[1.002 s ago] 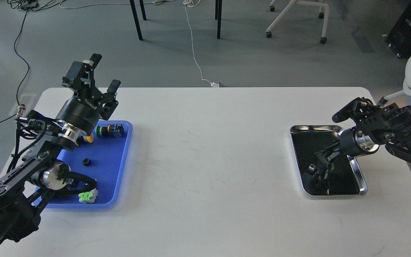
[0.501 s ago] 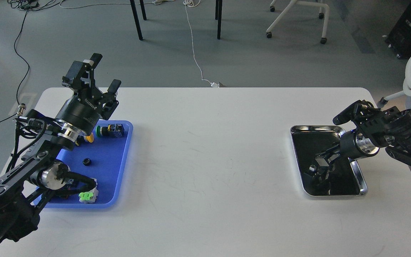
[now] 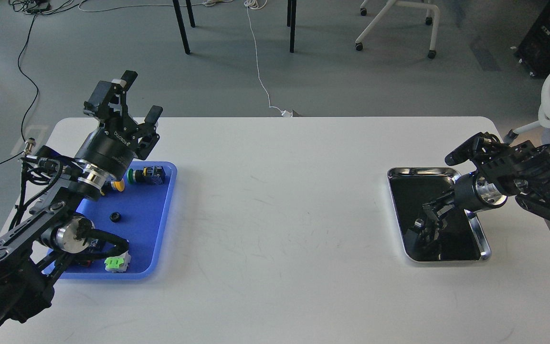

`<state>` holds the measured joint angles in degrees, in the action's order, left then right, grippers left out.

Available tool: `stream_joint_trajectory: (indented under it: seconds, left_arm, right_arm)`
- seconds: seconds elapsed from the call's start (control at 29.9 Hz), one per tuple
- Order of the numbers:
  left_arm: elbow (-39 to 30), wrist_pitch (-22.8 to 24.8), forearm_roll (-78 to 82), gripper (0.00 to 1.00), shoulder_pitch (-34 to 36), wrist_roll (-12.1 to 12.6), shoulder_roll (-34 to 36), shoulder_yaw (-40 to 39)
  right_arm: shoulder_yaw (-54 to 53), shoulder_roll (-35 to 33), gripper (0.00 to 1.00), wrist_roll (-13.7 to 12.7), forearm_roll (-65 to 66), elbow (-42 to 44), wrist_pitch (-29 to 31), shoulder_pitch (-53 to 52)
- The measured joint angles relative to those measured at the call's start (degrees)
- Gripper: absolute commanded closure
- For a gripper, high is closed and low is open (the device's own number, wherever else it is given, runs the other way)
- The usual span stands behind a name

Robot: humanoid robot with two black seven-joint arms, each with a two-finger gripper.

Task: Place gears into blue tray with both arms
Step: 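Lift the ring and carry it toward the table center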

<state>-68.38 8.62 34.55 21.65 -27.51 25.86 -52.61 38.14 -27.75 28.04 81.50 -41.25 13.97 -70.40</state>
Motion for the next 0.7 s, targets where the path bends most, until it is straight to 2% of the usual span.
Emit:
stream_joint_trajectory:
  seconds: [0.43, 0.7]
  left_arm:
    - [0.0, 0.2, 0.0, 0.02, 0.2, 0.0, -0.1, 0.1]
    - [0.0, 0.3, 0.0, 0.02, 0.3, 0.0, 0.0, 0.1]
  right_arm:
    - [-0.2, -0.6, 0.76, 0.0, -0.9, -4.0, -0.1, -6.6]
    - [-0.2, 0.7, 0.76, -0.1, -7.2, -10.7, 0.5, -12.5]
